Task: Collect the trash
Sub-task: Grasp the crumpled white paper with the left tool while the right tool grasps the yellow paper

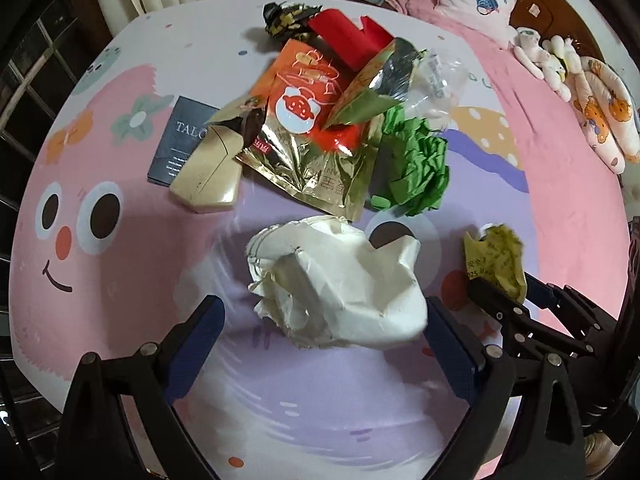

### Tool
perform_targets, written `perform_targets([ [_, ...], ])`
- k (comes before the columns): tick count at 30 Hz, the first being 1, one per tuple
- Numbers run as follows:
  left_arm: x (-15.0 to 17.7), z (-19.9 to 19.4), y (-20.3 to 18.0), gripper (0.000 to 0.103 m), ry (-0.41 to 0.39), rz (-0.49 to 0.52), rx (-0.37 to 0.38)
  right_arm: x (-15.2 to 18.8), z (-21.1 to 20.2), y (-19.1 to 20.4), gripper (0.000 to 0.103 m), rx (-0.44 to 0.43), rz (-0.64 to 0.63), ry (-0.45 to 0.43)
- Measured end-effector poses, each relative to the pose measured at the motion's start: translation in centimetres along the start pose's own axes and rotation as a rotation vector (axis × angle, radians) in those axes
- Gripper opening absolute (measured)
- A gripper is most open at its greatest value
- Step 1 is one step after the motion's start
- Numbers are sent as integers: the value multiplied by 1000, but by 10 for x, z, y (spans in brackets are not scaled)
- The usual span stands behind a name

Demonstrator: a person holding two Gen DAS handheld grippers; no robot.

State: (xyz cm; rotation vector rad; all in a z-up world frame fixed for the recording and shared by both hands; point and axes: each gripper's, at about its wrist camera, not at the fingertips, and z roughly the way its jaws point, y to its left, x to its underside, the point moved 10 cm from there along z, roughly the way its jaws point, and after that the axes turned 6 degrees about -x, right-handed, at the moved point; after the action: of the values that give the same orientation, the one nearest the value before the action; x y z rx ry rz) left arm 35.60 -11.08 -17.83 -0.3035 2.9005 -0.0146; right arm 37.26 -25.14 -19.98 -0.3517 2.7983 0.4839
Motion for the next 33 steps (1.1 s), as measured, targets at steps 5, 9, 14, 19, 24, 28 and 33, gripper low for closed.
perform_targets([
  [5, -4, 9, -3, 86, 4, 13, 23, -2, 2, 1, 45, -13, -13, -10],
  [9, -6, 12, -9, 59, 8, 35, 42, -2, 0, 5, 42, -27, -27, -17],
  [14, -7, 8, -12, 51, -21, 49, 44, -5, -6, 10, 41, -45, -24, -35],
  [19, -3, -1, -9, 46, -38, 46, 46, -5, -17, 19, 41, -61, -21, -58],
  [24, 3, -24, 0, 45, -77, 46, 47, 0, -30, 32, 41, -76, -18, -82],
  [28, 12, -48, 10, 45, -115, 64, 42, 7, -42, 48, 40, -86, -15, -103],
  [33, 27, -79, 25, 45, -161, 92, 51, 21, -60, 76, 40, -92, -17, -134],
])
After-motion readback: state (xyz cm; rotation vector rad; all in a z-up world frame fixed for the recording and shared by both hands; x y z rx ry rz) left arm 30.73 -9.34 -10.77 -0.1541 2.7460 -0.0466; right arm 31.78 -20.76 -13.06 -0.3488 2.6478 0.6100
